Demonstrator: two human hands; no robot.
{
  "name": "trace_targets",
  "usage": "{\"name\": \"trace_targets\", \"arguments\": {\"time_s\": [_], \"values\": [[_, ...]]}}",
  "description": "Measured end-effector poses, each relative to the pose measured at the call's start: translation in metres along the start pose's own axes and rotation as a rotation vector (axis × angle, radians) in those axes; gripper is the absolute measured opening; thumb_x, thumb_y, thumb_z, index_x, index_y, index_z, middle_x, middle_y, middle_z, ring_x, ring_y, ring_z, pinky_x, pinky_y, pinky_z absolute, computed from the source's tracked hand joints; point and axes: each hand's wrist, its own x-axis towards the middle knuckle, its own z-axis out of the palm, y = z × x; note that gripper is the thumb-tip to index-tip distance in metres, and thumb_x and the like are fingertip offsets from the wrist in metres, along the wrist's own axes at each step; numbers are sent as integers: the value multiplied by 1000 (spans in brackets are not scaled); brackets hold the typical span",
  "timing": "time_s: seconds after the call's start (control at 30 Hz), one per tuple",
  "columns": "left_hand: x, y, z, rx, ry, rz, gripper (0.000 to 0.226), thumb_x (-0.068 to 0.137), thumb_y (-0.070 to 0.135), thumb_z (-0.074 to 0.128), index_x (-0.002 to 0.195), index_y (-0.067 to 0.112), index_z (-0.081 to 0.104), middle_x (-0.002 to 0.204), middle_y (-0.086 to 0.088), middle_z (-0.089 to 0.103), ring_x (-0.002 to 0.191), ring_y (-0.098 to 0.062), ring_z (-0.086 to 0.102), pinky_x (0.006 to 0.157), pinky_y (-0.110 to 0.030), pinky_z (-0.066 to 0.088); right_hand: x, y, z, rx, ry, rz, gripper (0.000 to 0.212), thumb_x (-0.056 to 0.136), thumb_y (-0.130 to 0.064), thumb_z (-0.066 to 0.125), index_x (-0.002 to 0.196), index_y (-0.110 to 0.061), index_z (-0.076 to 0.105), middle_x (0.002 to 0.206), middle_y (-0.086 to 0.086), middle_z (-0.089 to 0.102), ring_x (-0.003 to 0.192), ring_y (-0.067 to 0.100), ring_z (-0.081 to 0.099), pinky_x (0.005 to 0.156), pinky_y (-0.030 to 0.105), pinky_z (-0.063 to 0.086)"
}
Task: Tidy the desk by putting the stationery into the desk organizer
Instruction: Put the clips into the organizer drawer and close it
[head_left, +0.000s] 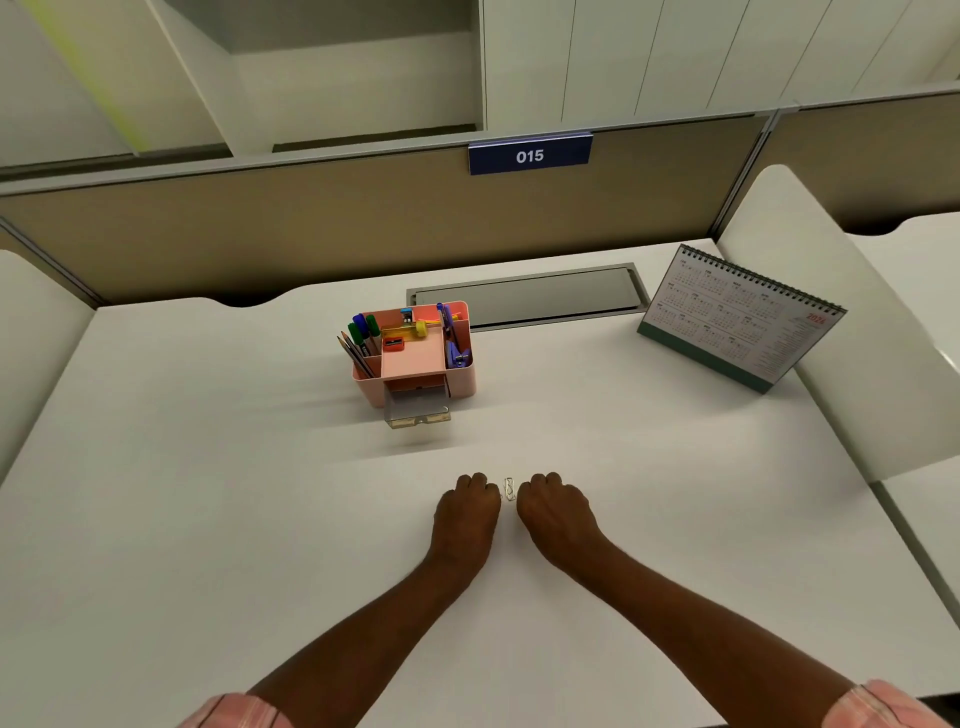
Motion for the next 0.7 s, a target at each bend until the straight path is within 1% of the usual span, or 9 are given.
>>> {"name": "trace_targets", "arguments": {"time_s": [0.1, 0.2, 0.27, 0.33, 0.37, 0.43, 0.5, 0.6, 0.7], "values": [[0, -2, -4, 15, -31, -31, 34, 50, -4, 89, 55, 17, 63, 61, -1, 57, 55, -19, 59, 41, -26, 32, 1, 1, -2, -47, 5, -30, 28, 38, 2, 64, 55, -18, 54, 52, 0, 47, 45, 16, 49, 42, 23, 16], [1, -4, -10, 41, -106, 8, 15, 84, -1, 67, 78, 12, 70, 84, -6, 64, 80, -26, 64, 55, -30, 37, 2, 0, -2, -67, 20, -36, 26, 37, 3, 61, 52, -17, 55, 49, 1, 46, 44, 15, 48, 43, 19, 17], [5, -5, -12, 26, -102, 33, 16, 90, -1, 59, 85, 10, 70, 91, -9, 65, 88, -28, 64, 60, -32, 38, 2, -2, 0, -79, 34, -37, 25, 38, 3, 62, 53, -17, 56, 50, 1, 46, 44, 16, 48, 41, 20, 17], [7, -4, -17, 28, -131, 43, 10, 87, 4, 68, 81, 11, 71, 85, -7, 66, 81, -28, 66, 56, -32, 40, 2, -2, 3, -80, 44, -33, 25, 40, 3, 62, 55, -17, 57, 51, 1, 47, 45, 16, 49, 41, 21, 17], [8, -4, -15, 32, -135, 45, 12, 78, 6, 78, 73, 13, 70, 76, -5, 65, 72, -26, 66, 51, -31, 41, 2, -1, 4, -78, 48, -26, 25, 41, 3, 63, 55, -17, 57, 51, 1, 47, 45, 16, 49, 41, 21, 17], [12, -5, -8, 67, -130, 76, 32, 49, 6, 94, 56, 17, 64, 58, -1, 58, 51, -21, 60, 38, -26, 37, 2, -1, 4, -65, 58, -14, 25, 43, 3, 65, 56, -17, 56, 51, 1, 48, 45, 16, 48, 41, 22, 17], [14, -5, -2, 62, -116, 76, 40, 36, 5, 96, 52, 17, 62, 53, -1, 55, 45, -19, 56, 35, -23, 37, 2, 1, 7, -57, 75, -10, 27, 45, 3, 69, 56, -17, 55, 51, 1, 48, 44, 16, 48, 40, 23, 17], [11, -5, 2, 107, -54, 125, 40, 36, -1, 95, 54, 15, 63, 52, -2, 55, 44, -18, 55, 37, -23, 39, 4, 4, 9, -37, 92, -3, 31, 47, 3, 73, 58, -18, 53, 52, 1, 48, 44, 16, 47, 40, 24, 18], [9, -7, 6, 129, 4, 148, 38, 42, 0, 97, 59, 14, 66, 54, -3, 58, 46, -18, 57, 38, -23, 43, 4, 7, 9, 5, 120, 33, 31, 51, 3, 74, 61, -18, 53, 53, 1, 49, 44, 17, 47, 41, 25, 19]]}}
